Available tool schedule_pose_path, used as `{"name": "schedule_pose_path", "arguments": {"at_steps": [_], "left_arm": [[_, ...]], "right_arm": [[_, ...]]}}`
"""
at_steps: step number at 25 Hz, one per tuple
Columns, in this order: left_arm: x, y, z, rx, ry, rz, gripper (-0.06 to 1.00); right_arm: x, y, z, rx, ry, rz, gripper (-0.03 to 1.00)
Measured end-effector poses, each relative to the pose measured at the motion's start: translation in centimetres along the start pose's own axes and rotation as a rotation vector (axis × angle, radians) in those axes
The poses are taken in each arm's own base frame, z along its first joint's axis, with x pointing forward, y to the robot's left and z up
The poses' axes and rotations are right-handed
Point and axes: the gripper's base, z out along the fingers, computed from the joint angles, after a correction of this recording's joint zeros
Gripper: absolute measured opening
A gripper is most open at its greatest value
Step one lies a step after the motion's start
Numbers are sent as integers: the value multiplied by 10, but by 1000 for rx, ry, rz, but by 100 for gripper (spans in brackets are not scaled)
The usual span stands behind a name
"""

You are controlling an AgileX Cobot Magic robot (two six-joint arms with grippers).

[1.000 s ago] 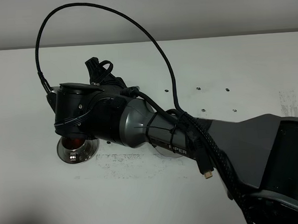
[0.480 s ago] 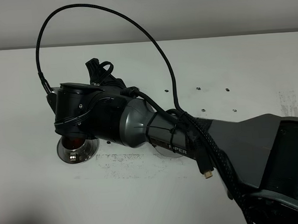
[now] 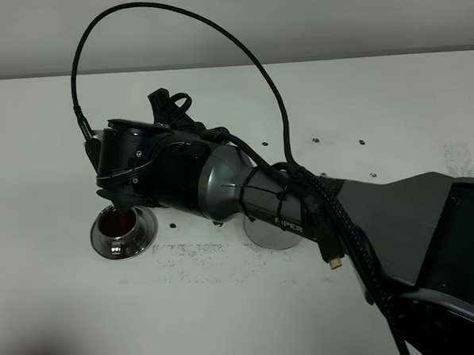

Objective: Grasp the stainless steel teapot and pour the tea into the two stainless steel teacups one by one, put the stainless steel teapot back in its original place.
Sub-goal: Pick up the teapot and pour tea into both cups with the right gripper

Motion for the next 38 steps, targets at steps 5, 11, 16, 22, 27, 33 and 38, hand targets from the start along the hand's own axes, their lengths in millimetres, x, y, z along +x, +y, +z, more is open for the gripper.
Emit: {"name": "schedule_pose_path", "arguments": {"at_steps": [5,11,16,22,27,33,38], "left_arm": [[0,0,0,0,0,0,43],[0,0,0,0,0,0,43],[0,0,0,0,0,0,43],[0,0,0,0,0,0,43],[0,0,0,0,0,0,43],[0,0,0,0,0,0,43],[0,0,0,0,0,0,43]], "right_arm": [[2,1,1,-39,-23,32,18],[5,1,-4,-92,-73,96,18],[12,-1,-8,-164,-131,184,18],[36,3,-40,-254,-212,356,18],[50,20,-56,-392,-276,530,18],[40,32,-57,-506,-359,662,18],[28,38,-46,-533,-371,674,18]]}}
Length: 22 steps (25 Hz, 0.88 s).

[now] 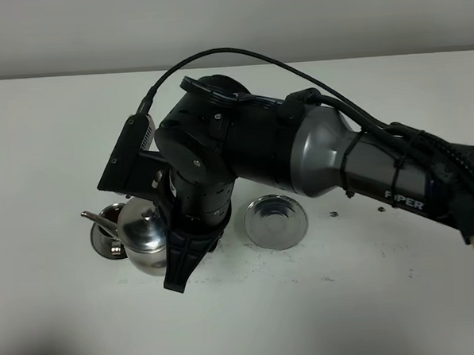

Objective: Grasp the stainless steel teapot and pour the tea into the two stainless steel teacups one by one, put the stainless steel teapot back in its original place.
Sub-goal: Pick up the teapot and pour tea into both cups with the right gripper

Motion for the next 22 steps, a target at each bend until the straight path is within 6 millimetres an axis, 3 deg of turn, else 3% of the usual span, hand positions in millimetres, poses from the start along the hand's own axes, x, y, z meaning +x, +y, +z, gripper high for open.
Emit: {"name": "schedule_pose_path", "arguments": {"at_steps": [6,13,22], "left_arm": [[0,0,0,0,0,0,43],[0,0,0,0,0,0,43],[0,0,0,0,0,0,43]], "right_arm": [[-2,1,36,-6,38,-8,18],[-2,2,62,-9,62,-15,18],[3,-8,63,-6,91,-15,18]]}}
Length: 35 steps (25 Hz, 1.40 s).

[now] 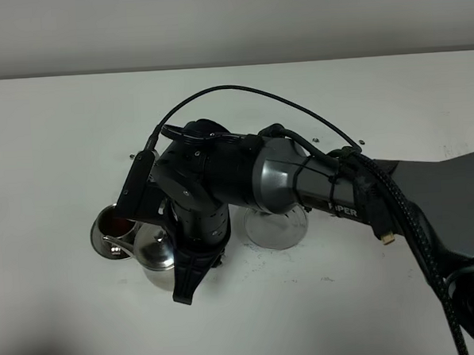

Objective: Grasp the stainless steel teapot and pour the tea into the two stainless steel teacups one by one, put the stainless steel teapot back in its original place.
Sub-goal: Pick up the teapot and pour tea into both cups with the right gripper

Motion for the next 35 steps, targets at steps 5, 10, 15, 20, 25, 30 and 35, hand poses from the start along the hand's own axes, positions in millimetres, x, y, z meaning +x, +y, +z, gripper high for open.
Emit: {"name": "schedule_pose_path", "arguments": {"at_steps": [5,10,15,20,25,30,35], "left_arm": [[0,0,0,0,0,0,43],[0,0,0,0,0,0,43],[0,0,0,0,0,0,43],[0,0,0,0,0,0,43],[0,0,0,0,0,0,43],[0,0,0,0,0,0,43],[0,0,0,0,0,0,43]], "right_arm": [[8,-34,-35,-6,32,-25,18],[25,-98,-62,93,10,-27,18],[51,-149,-66,162,42,-129,18],[49,-165,-41,177,95,-236,18],[39,-176,-31,218,94,-290,18],[29,-175,-25,230,100,-371,18],[19,-164,-27,260,120,-475,18]]}}
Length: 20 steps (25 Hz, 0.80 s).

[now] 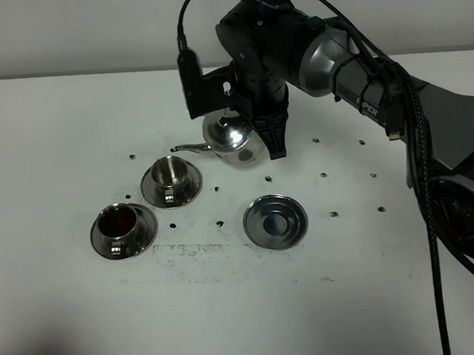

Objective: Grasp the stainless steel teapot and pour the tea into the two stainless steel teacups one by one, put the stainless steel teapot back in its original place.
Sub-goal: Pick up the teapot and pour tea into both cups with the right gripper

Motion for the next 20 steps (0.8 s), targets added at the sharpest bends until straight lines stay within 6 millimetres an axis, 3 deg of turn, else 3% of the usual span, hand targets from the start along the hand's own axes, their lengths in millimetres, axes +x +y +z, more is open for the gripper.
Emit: {"name": "schedule_pose_path", "arguments": {"at_steps": [20], "left_arm": [[0,0,0,0,0,0,43]], "right_arm": [[-20,2,6,97,68,-179,18]]}}
